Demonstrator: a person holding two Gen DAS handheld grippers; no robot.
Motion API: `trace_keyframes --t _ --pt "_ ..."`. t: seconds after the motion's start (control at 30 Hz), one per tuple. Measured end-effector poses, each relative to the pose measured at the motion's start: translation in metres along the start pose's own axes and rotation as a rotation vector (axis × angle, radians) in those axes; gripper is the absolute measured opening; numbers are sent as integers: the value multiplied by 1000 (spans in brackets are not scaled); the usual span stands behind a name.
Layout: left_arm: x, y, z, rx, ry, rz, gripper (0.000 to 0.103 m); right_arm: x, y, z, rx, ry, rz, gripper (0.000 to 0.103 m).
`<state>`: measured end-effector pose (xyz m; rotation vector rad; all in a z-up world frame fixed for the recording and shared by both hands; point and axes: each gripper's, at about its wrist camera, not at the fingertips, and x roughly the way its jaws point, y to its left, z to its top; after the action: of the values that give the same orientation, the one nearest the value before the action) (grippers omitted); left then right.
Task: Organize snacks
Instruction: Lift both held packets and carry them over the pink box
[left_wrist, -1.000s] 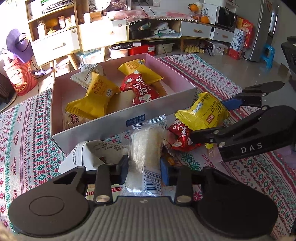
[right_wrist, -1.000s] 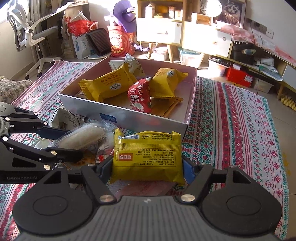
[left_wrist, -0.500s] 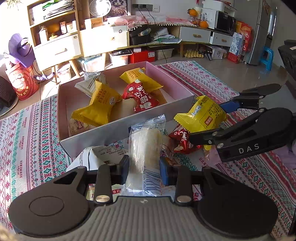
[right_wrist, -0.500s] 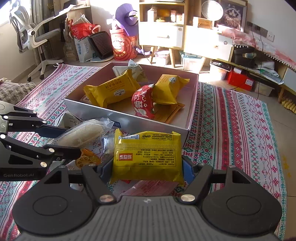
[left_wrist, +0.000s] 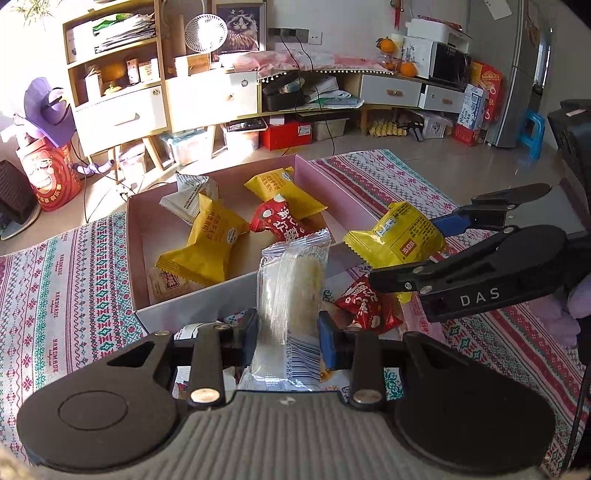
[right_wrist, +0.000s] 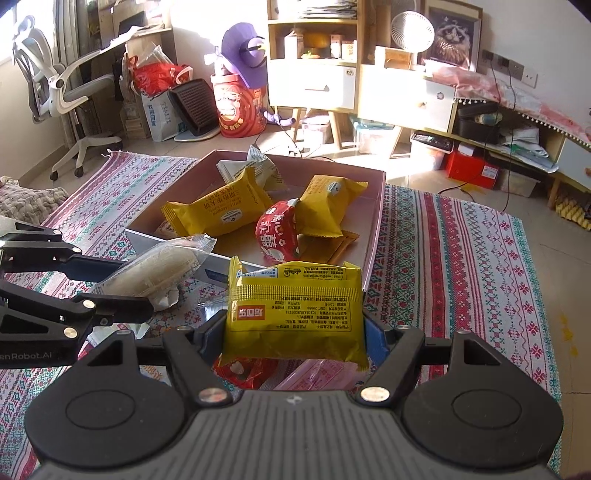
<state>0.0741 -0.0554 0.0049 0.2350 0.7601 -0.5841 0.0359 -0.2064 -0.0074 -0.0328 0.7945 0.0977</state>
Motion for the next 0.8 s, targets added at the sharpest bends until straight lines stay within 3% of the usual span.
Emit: trace_keyframes --t 0.23,0.47,0.8 --pt "0 21 11 -69 -27 45 40 2 -9 17 16 -32 -37 70" --pt "7 40 23 -127 -25 129 40 24 -16 34 31 -5 -87 70" --pt "48 61 44 -162 53 236 40 61 -7 42 -27 106 -143 70"
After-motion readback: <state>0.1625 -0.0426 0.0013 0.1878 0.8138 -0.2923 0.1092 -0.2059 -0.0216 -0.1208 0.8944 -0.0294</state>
